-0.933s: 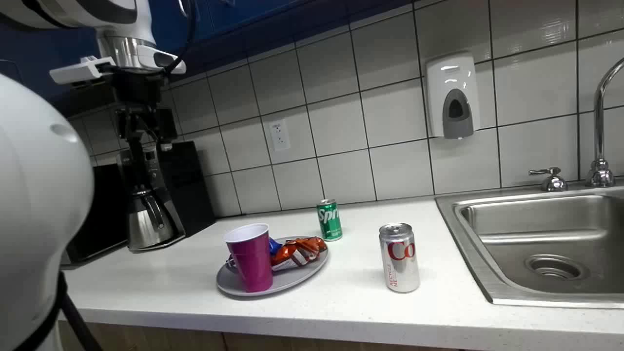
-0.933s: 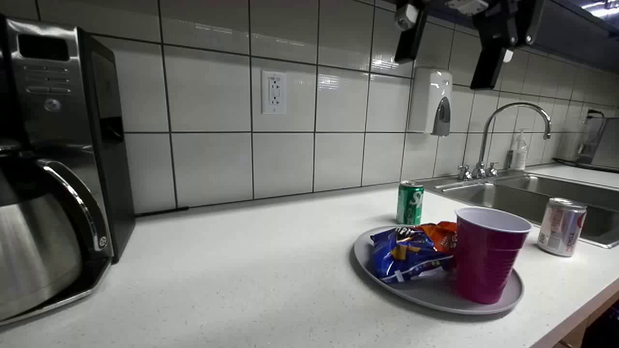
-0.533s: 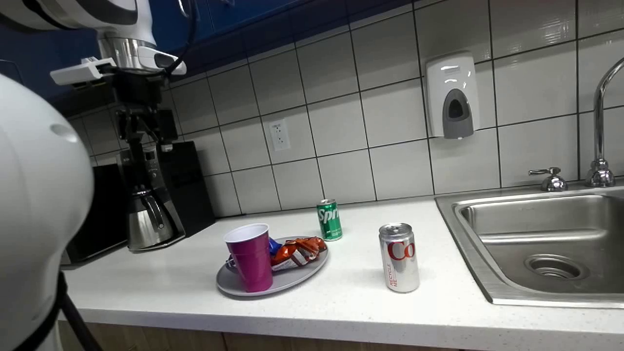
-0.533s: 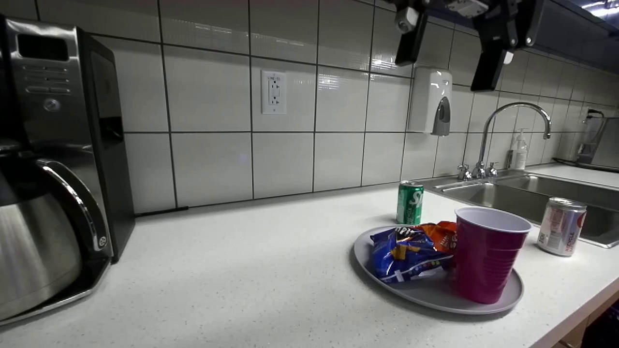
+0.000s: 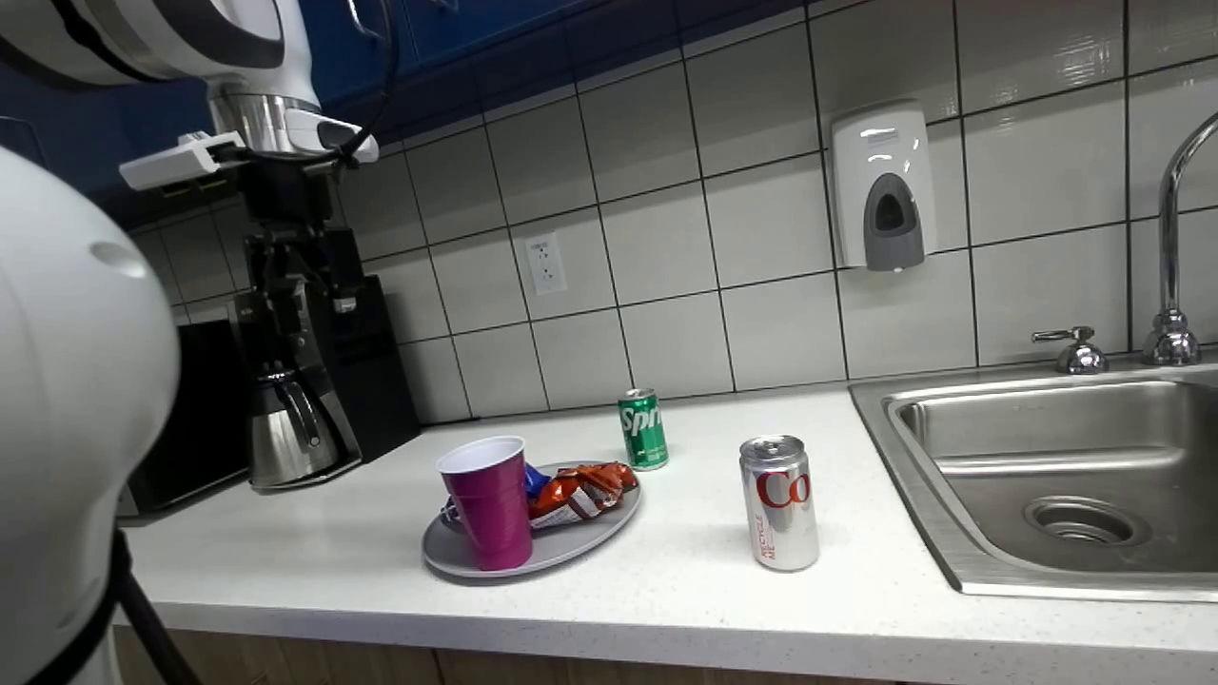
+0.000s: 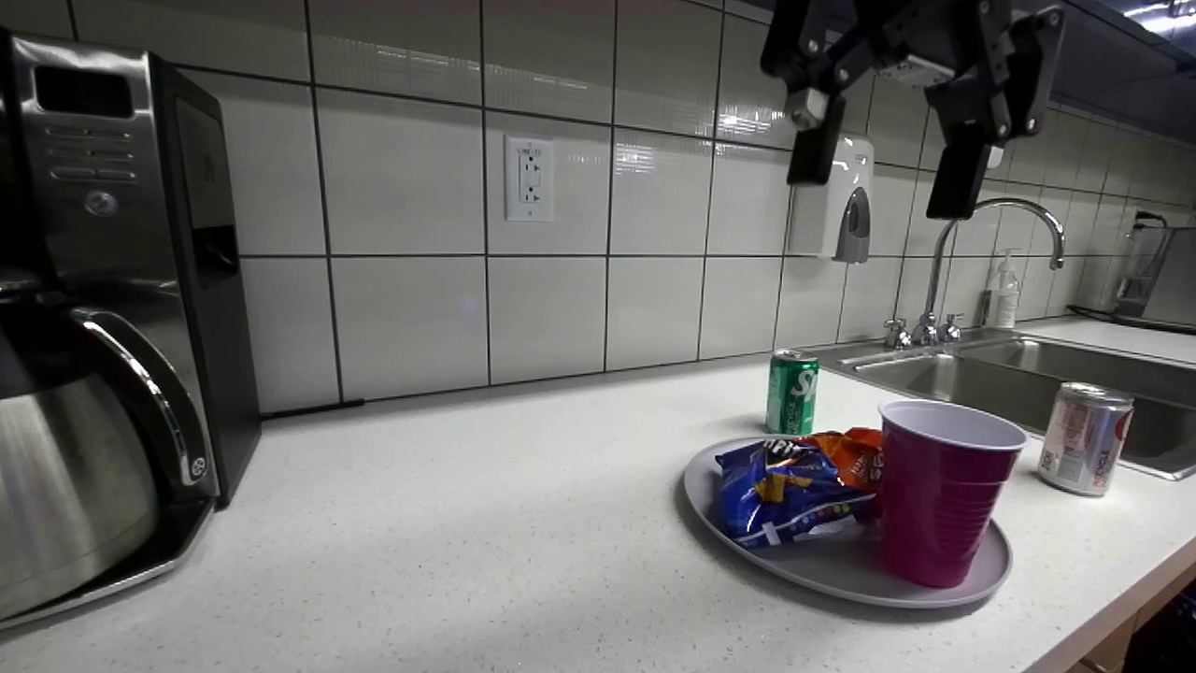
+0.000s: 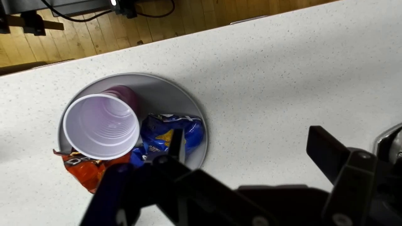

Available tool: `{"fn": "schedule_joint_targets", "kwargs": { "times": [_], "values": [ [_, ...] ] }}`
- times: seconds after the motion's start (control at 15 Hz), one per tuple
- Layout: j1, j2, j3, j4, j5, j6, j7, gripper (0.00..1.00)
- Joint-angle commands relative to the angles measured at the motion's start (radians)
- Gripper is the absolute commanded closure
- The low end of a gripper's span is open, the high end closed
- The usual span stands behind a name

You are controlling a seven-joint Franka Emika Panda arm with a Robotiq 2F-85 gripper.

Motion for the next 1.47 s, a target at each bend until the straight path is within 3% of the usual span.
{"fn": "schedule_joint_targets", "kwargs": {
  "times": [0.0,1.4],
  "values": [
    [-0.024,0.003,0.007,-0.029,-0.034,0.045,0.010,0.00],
    [-0.082,0.086,-0.014,-0.158,-0.114,0.244,0.046,0.00]
  ]
}}
